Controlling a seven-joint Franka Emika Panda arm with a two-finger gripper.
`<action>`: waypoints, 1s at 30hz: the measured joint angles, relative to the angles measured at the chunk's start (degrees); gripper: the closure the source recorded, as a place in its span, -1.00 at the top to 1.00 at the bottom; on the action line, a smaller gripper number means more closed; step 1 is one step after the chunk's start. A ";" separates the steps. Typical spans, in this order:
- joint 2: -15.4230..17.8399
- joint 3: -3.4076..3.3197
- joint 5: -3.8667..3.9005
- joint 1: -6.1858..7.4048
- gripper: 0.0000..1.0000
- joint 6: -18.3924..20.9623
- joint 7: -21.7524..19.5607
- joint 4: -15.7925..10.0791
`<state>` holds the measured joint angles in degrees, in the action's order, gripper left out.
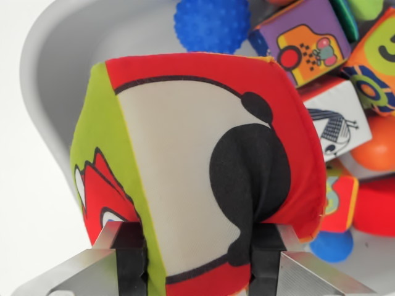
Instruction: Pick an object from the bin
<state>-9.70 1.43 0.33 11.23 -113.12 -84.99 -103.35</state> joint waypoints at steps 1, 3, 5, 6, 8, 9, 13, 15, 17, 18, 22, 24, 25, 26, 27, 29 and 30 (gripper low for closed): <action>0.13 0.00 0.00 0.00 -1.00 0.48 0.00 0.33; 0.38 0.00 0.00 0.00 -1.00 1.32 0.00 0.99; 0.54 0.00 0.00 0.00 -1.00 1.96 0.00 1.48; 0.61 0.00 0.00 0.00 -1.00 2.38 0.00 1.79; 0.72 0.00 -0.01 0.00 -1.00 3.16 0.01 2.46; 0.77 0.00 -0.01 0.00 -1.00 3.49 0.01 2.77; 0.91 0.00 -0.01 0.00 -1.00 4.64 0.01 3.71; 0.98 0.00 -0.01 0.00 -1.00 5.21 0.01 4.21; 1.02 0.00 -0.01 0.00 -1.00 5.62 0.01 4.60; 1.03 0.00 -0.01 0.00 -1.00 5.81 0.01 4.77; 1.07 0.00 -0.01 0.00 -1.00 6.45 0.01 5.34; 1.08 0.00 -0.01 0.00 -1.00 6.61 0.01 5.49; 1.09 0.00 -0.01 0.00 -1.00 6.67 0.01 5.56; 1.09 0.00 -0.01 0.00 -1.00 6.68 0.01 5.59; 1.09 0.00 -0.01 0.00 -1.00 6.68 0.01 5.59; 1.06 0.00 -0.01 0.00 -1.00 6.67 0.01 5.59; 1.04 0.00 -0.01 0.00 -1.00 6.67 0.01 5.59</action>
<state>-8.67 1.43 0.32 11.23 -106.45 -84.98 -97.76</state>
